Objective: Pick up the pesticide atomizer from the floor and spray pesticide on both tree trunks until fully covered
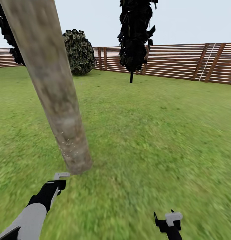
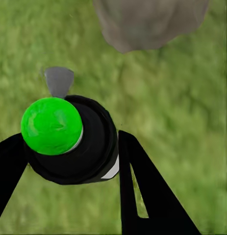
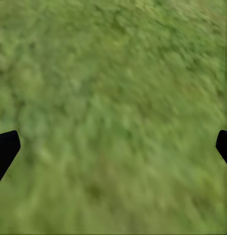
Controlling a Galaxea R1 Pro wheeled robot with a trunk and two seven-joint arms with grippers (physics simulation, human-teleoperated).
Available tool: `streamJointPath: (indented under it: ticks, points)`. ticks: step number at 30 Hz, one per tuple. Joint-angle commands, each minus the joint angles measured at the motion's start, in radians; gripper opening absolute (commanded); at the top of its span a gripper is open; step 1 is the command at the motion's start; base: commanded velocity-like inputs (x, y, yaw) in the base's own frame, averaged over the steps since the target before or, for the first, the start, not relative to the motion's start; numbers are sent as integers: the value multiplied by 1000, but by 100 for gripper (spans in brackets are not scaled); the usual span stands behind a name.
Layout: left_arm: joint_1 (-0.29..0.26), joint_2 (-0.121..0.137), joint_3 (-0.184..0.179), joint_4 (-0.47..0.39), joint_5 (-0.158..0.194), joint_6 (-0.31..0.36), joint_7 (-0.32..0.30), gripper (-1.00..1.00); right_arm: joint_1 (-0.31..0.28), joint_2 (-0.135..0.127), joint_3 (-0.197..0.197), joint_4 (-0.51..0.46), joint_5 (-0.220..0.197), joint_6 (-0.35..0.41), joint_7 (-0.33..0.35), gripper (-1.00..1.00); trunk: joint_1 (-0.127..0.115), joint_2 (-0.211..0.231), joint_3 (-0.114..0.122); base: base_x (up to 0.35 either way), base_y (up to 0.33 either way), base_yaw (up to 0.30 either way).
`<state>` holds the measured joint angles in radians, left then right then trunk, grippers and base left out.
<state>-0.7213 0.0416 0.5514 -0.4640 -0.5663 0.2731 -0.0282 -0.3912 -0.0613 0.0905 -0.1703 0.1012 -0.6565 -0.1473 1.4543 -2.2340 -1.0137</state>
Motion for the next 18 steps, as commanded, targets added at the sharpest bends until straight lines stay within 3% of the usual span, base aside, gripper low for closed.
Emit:
streamJointPath:
  ticks: [1, 11, 14, 18]
  points:
    - [0, 0, 0, 2, 0, 0, 0, -100, 0, 0, 0, 0, 0, 0, 0, 100, 0, 0, 0, 226, -196, 0]
    - [0, 1, -1, 14, 12, 3, -9, -100, 0, 0, 0, 0, 0, 0, 0, 100, 0, 0, 0, 261, -175, 0]
    - [3, 0, -1, 16, 23, 2, -8, -100, 0, 2, 1, 0, 0, 0, 0, 100, 0, 0, 0, 3, -258, 53]
    - [6, -1, -1, 33, 23, 2, -2, -100, 0, 3, 1, 1, 0, 0, 0, 100, 0, 0, 0, -164, -250, 252]
